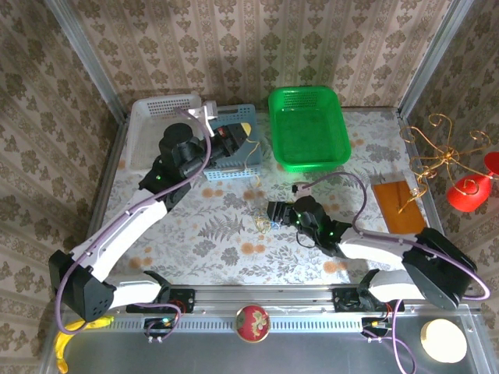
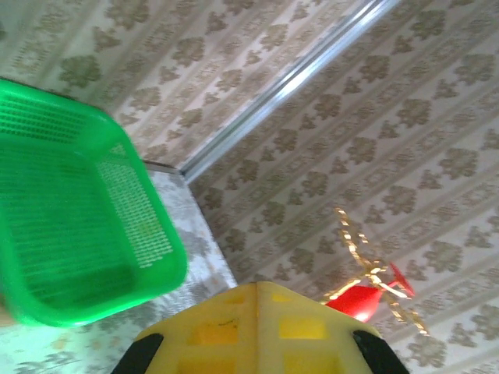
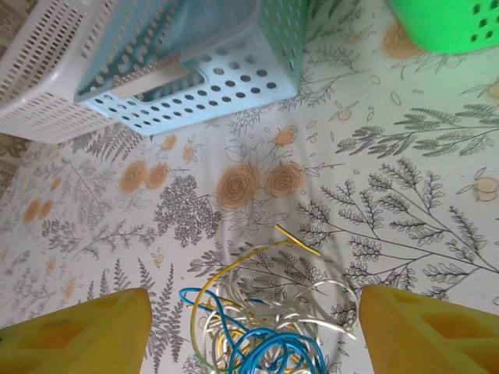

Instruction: Untangle the cables

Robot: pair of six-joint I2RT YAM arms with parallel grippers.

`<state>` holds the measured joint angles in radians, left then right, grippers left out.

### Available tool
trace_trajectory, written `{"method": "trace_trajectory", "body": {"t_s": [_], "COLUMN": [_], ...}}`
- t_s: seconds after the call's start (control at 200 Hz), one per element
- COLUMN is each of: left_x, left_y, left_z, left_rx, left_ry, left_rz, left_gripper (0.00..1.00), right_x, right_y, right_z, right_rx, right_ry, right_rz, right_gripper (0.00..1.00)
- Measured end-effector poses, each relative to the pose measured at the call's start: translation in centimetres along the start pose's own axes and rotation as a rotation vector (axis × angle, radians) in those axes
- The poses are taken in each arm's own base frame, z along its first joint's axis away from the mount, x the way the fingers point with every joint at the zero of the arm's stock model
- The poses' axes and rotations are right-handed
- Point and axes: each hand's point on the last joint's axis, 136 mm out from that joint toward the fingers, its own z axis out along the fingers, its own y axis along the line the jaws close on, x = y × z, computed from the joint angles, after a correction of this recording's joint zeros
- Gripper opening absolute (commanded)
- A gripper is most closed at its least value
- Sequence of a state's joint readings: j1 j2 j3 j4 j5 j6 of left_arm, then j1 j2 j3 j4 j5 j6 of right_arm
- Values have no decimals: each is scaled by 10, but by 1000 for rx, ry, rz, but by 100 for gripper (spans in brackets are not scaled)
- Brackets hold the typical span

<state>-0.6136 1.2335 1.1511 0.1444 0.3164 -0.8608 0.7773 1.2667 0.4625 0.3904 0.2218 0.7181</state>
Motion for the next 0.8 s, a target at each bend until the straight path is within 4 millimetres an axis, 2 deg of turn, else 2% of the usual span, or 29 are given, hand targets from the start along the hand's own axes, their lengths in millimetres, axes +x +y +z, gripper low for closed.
{"method": "trace_trajectory", "body": {"t_s": [0.21, 0.345, 0.51, 0.615, 0.8], "left_x": [-33, -71, -124, -145, -148], "left_y": [54, 87, 123, 167, 263], "left_z": [-23, -48, -75, -88, -101], "left_rx": [-175, -317, -472, -592, -761], "left_ry": [-53, -122, -207, -223, -176], "left_rz": [78, 155, 262, 291, 238], "left_gripper": [0, 0, 0, 0, 0], "right_x": [-14, -15, -13, -14, -16], "right_y": [2, -1, -3, -1, 6], "right_z": [-24, -33, -36, -37, -36], "right_rx": [-2, 7, 31, 32, 29], "right_ry": [-22, -15, 16, 27, 53], "right_rz": [4, -3, -15, -18, -32], "right_gripper": [74, 75, 75, 75, 75]}}
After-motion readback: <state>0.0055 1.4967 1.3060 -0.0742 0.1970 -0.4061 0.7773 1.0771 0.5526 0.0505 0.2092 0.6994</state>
